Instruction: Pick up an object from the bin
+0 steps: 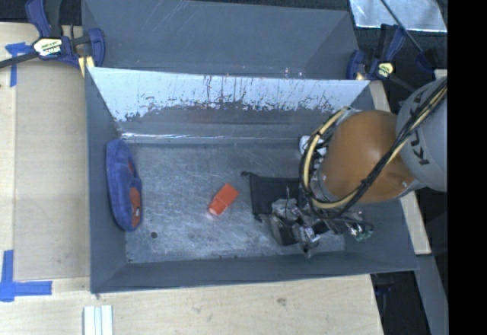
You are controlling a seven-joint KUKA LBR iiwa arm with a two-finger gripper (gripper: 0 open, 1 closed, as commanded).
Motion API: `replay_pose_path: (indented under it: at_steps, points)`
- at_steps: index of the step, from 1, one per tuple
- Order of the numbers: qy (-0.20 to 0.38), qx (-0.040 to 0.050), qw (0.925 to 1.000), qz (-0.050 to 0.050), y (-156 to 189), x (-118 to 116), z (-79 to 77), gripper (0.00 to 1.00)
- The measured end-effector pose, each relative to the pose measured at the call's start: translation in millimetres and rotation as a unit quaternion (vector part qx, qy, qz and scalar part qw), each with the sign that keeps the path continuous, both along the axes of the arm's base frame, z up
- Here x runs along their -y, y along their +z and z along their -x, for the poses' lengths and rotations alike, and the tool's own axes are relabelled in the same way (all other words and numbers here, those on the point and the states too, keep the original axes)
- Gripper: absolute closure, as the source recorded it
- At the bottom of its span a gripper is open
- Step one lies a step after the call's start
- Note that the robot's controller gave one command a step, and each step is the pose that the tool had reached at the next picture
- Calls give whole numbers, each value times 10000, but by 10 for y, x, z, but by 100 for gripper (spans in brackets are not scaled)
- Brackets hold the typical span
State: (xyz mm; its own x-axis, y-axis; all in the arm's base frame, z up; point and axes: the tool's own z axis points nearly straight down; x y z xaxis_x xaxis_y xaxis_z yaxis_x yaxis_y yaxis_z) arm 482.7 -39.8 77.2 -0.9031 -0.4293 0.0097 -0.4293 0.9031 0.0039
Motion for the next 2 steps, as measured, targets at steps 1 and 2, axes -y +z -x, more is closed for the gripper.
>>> replay_pose_path:
  at_steps: [1, 2]
  points:
    - [1672, 81, 9859, 4, 1015, 956, -63, 100]
    - [1674, 69, 9859, -12, 1005, 938, -59, 0]
